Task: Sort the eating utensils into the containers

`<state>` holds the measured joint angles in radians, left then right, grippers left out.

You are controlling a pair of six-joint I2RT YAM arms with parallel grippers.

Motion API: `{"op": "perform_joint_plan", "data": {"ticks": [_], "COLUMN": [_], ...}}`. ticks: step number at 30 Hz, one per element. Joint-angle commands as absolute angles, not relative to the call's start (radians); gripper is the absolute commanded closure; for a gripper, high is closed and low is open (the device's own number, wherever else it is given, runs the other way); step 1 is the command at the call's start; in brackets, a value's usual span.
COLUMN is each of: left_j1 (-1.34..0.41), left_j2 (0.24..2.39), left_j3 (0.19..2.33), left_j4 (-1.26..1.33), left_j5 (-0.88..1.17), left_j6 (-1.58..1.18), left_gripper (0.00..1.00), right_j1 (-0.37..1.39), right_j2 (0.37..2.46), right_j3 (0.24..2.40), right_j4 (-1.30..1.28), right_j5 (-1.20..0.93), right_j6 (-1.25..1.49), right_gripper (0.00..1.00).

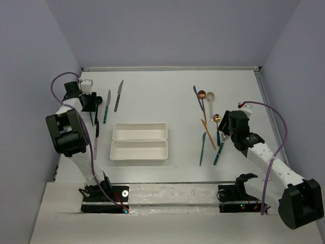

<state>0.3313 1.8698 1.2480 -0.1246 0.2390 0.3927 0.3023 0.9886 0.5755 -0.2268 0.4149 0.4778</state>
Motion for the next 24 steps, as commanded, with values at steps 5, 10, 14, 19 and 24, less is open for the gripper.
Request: {"op": "perform_joint_plan", "data": {"ticks": [5, 10, 14, 19, 24], "left_j1": [0.336, 0.339, 0.347, 0.354, 0.360], "left_j2": [1.965, 1.970, 1.960, 2.000, 2.011], "left_j3": [1.338, 1.315, 1.293, 1.299, 1.295], "left_j4": [-0.110, -0.081, -0.066, -0.078, -0.080], "left_j5": [0.224, 0.186, 0.172, 0.175, 0.161], "left_j6": [0.330, 0.328, 0.336, 0.339, 0.339], "left_gripper": [0.43, 0.46, 0.46, 0.52, 0.72], "right_j1": [0.301, 0.301, 0.301, 0.301, 0.301], "right_j2": [0.947, 0.930, 0.922, 0.917, 0.908], "right_j3": [0.607, 0.601, 0.600, 0.598, 0.594], "right_j4": [-0.216, -0.218, -0.221, -0.219, -0.221], "right_j5": [0.425, 0.425, 0.423, 0.425, 0.428], "right_j6": [0.488, 0.485, 0.483, 0.485, 0.485], "right_gripper": [0.35, 0.35, 0.36, 0.36, 0.36]}}
